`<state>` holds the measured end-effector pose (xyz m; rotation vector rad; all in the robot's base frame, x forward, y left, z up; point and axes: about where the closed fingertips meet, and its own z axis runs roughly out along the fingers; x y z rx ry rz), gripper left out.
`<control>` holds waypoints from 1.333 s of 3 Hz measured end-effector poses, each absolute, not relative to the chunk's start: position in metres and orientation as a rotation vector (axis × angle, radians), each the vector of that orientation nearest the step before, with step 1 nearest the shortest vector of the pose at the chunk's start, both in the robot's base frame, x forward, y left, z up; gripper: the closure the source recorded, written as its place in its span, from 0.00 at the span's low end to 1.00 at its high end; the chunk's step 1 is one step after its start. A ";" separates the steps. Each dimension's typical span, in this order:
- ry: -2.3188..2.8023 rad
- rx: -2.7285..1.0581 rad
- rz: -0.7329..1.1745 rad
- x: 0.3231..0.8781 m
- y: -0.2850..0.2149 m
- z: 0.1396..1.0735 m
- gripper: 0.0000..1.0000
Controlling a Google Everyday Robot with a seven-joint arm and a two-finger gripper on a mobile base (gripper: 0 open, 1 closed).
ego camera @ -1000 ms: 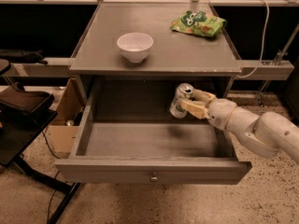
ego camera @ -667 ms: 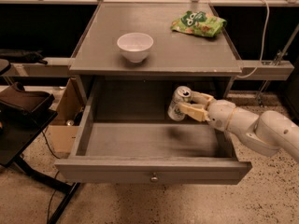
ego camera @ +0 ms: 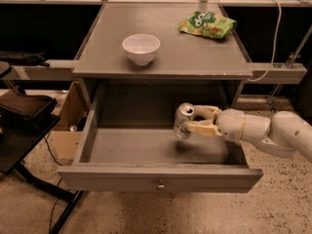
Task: Place 7up can into top drawer
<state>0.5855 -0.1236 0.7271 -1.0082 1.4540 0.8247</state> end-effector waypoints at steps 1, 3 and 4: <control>1.448 -1.040 0.838 0.580 -0.121 0.725 1.00; 1.448 -1.040 0.838 0.580 -0.121 0.725 0.51; 1.448 -1.040 0.838 0.580 -0.120 0.725 0.27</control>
Offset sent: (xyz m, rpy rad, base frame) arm -0.0051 0.0030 -0.0024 -0.0108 -0.0003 0.0290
